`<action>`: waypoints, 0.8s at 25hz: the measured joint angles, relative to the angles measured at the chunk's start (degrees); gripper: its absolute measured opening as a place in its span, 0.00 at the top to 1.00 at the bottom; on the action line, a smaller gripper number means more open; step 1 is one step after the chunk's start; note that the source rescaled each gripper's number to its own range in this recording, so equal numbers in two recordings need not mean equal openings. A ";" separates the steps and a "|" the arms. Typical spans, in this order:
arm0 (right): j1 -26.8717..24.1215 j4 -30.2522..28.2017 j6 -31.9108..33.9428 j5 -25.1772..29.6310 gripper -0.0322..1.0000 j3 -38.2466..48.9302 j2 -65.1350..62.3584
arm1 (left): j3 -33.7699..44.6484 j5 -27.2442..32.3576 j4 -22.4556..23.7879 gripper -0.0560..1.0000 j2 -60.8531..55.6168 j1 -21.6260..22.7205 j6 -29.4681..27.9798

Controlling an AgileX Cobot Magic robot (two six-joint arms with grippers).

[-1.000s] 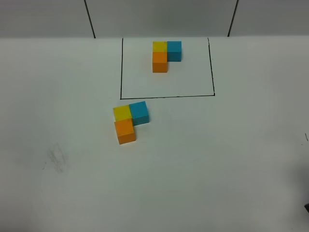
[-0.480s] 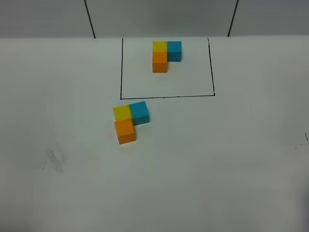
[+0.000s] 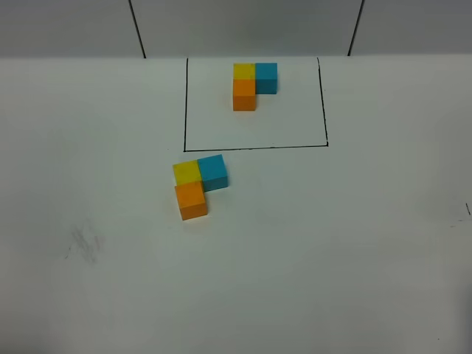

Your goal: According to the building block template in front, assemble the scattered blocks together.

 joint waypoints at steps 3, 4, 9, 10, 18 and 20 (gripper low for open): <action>-2.88 0.00 0.01 0.00 0.96 0.00 -3.33 | 0.00 0.00 0.00 0.94 0.00 0.00 0.00; -4.39 0.00 0.01 0.04 0.96 0.00 -4.67 | 0.00 0.00 0.00 0.94 0.00 0.00 0.00; -11.45 0.00 0.01 0.09 0.96 0.00 -14.26 | 0.00 0.00 0.00 0.94 0.00 0.00 0.00; -12.55 0.00 0.01 0.09 0.96 0.00 -16.19 | 0.00 0.00 0.00 0.94 0.00 0.00 0.00; -17.81 -0.53 0.26 0.16 0.96 0.28 -26.98 | 0.00 0.00 0.00 0.94 0.00 0.00 0.00; -18.68 -0.58 0.47 0.16 0.96 0.28 -28.71 | 0.00 0.00 0.00 0.94 0.00 0.00 0.00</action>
